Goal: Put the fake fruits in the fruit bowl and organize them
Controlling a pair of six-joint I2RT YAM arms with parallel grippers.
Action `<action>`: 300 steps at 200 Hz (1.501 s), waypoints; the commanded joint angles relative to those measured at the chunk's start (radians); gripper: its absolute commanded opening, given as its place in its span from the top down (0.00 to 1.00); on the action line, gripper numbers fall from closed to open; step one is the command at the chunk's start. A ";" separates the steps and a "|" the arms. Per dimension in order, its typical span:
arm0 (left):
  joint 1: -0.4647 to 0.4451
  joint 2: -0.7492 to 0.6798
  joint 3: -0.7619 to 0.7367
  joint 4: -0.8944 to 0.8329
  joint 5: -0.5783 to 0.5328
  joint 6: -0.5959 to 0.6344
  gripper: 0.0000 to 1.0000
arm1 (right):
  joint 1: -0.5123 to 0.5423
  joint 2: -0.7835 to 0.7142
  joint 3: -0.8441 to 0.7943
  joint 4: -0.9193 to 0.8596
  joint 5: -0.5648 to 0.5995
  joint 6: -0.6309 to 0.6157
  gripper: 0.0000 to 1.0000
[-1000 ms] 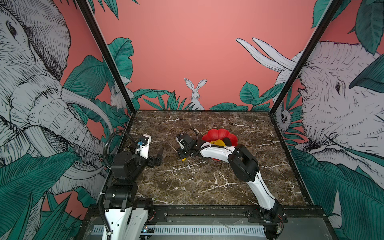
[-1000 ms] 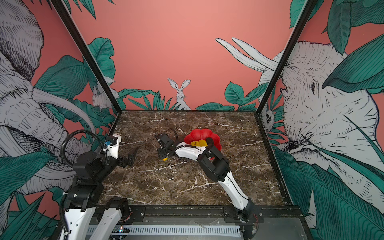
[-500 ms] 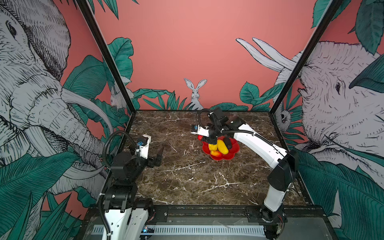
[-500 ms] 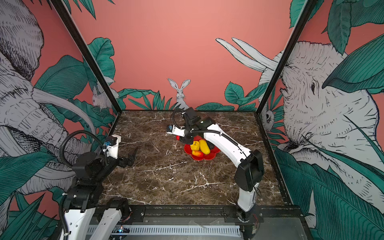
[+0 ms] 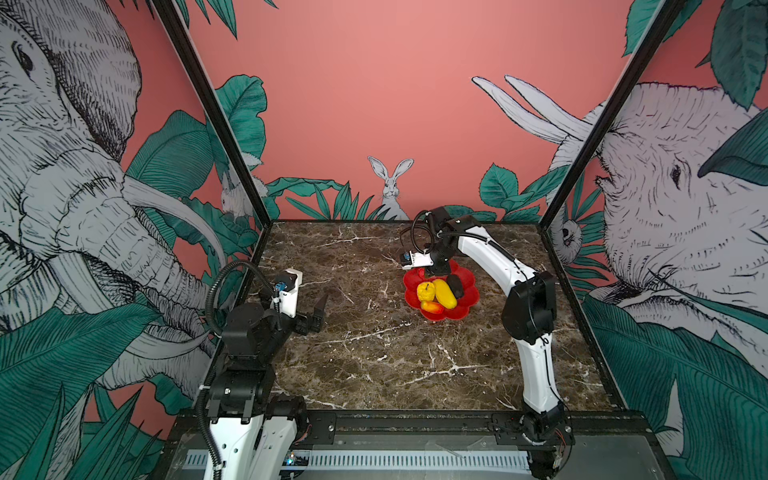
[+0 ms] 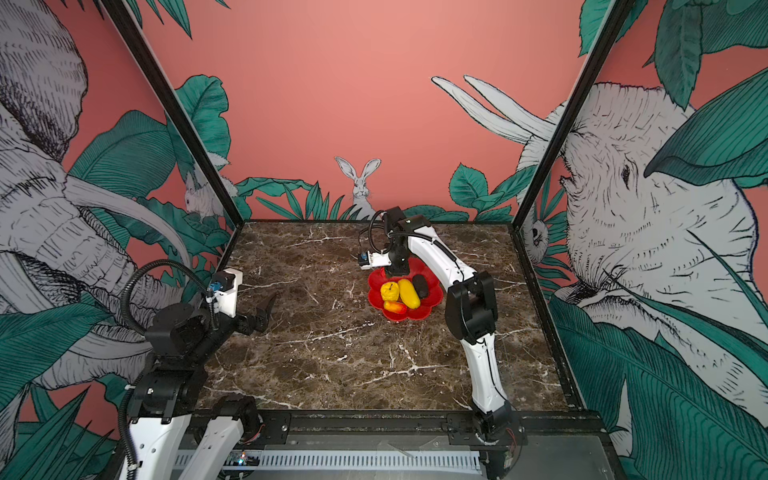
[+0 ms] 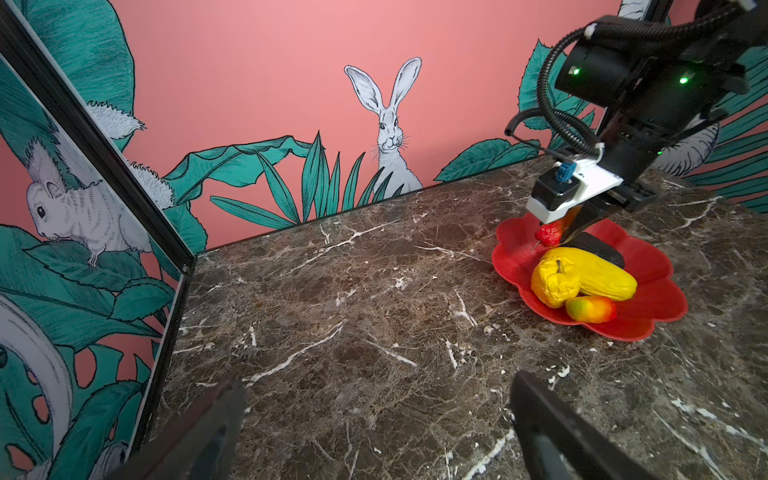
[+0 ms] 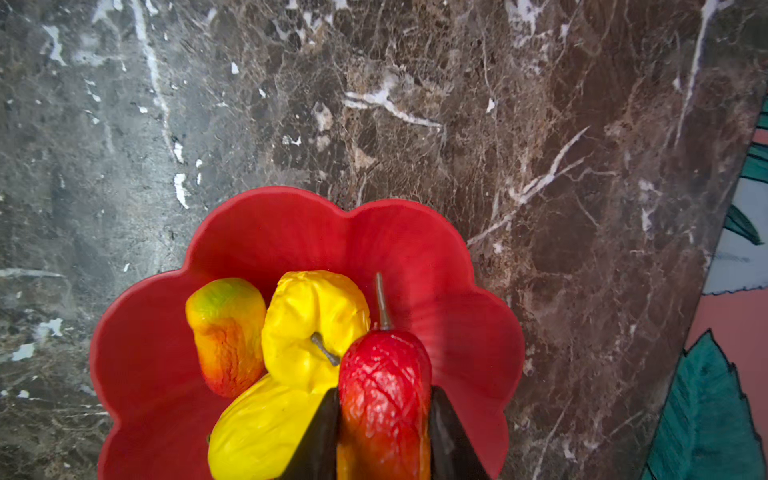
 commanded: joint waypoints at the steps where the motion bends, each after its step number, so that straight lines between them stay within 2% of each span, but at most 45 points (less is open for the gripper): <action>1: 0.001 0.003 -0.008 -0.010 0.001 0.009 0.00 | -0.012 0.018 0.040 -0.062 -0.044 -0.036 1.00; 26: 0.001 0.002 -0.008 -0.011 -0.002 0.011 0.00 | -0.025 0.052 0.058 -0.063 -0.053 -0.045 1.00; 68: 0.002 0.006 -0.006 -0.011 -0.004 0.011 0.00 | -0.031 0.076 0.062 -0.034 -0.053 -0.039 0.60; 97: 0.001 0.009 -0.006 -0.010 -0.004 0.012 0.00 | -0.033 0.050 0.006 0.037 -0.056 -0.036 0.45; 140: 0.002 0.012 -0.006 -0.010 -0.003 0.012 0.00 | -0.033 0.027 -0.001 0.053 -0.044 -0.027 0.42; 164: 0.002 0.018 -0.005 -0.006 -0.011 0.016 0.00 | -0.049 -0.071 -0.055 0.097 -0.098 0.033 0.42; 175: 0.001 0.026 -0.003 -0.004 -0.018 0.016 0.00 | -0.075 -0.156 -0.146 0.190 -0.179 0.095 0.41; 185: 0.002 0.035 -0.001 0.003 -0.027 0.014 0.00 | -0.104 -0.263 -0.269 0.328 -0.230 0.184 0.35; 190: 0.002 0.041 0.001 0.008 -0.033 0.011 0.00 | -0.118 -0.321 -0.339 0.406 -0.242 0.232 0.29; 192: 0.001 0.043 0.003 0.010 -0.038 0.009 0.00 | -0.124 -0.346 -0.370 0.440 -0.245 0.253 0.21; 193: 0.002 0.045 0.004 0.011 -0.041 0.008 0.00 | -0.126 -0.359 -0.385 0.448 -0.247 0.263 0.12; 194: 0.002 0.047 0.004 0.012 -0.042 0.008 0.00 | -0.129 -0.371 -0.400 0.471 -0.248 0.275 0.06; 198: 0.001 0.054 0.009 0.016 -0.049 0.003 0.00 | -0.139 -0.421 -0.466 0.551 -0.244 0.322 0.01; 204: 0.001 0.064 0.019 0.018 -0.050 0.002 0.00 | -0.157 -0.511 -0.580 0.688 -0.217 0.413 0.00; 224: 0.000 0.109 0.048 0.043 -0.037 0.010 0.00 | -0.207 -0.746 -0.882 0.986 -0.104 0.618 0.00; 250: -0.001 0.192 0.062 0.117 -0.046 -0.003 0.00 | -0.289 -1.010 -1.212 1.195 0.065 0.842 0.00; 260: -0.001 0.222 0.043 0.169 -0.086 -0.026 0.00 | -0.322 -1.095 -1.333 1.259 0.133 0.901 0.00; 277: -0.003 0.273 -0.014 0.278 -0.166 -0.069 0.00 | -0.376 -1.186 -1.528 1.385 0.253 0.985 0.00; 300: -0.004 0.351 -0.129 0.467 -0.250 -0.137 0.00 | -0.419 -1.193 -1.721 1.558 0.277 1.071 0.01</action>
